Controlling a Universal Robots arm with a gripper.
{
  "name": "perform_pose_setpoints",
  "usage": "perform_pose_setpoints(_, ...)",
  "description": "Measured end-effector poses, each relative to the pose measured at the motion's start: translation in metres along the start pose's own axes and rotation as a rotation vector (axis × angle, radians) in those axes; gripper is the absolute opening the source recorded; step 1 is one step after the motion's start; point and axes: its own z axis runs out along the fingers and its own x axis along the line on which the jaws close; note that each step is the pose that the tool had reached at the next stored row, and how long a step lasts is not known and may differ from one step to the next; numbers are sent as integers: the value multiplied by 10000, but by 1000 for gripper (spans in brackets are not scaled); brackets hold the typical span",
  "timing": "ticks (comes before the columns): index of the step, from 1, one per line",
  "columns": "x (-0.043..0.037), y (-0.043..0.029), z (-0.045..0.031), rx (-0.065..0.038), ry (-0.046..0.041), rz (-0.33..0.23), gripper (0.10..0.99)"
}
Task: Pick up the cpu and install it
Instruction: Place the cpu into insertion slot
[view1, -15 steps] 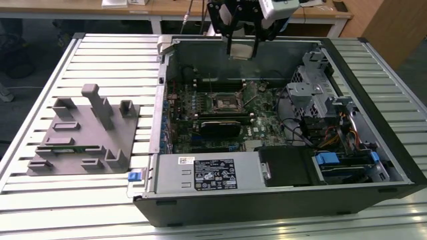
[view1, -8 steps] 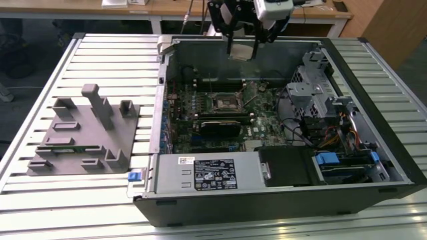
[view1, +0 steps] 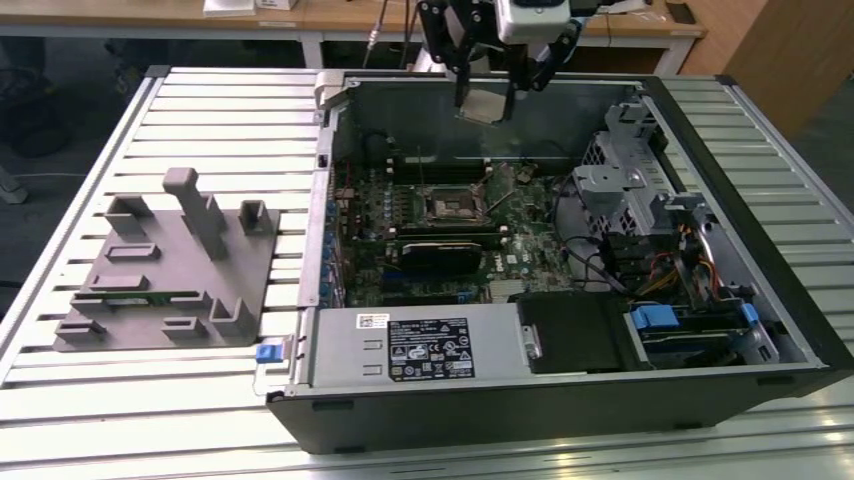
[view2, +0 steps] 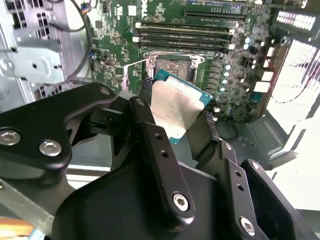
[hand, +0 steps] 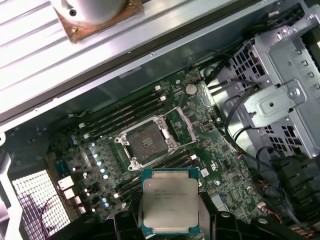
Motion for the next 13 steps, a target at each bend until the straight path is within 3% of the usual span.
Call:
perform_pose_setpoints(3, 0, 0, 6, 6, -30, 484, 533)
perform_pose_setpoints(4, 1, 0, 13, 14, -67, 1071, 533)
perform_pose_setpoints(13, 1, 0, 26, 32, -159, 2567, 533)
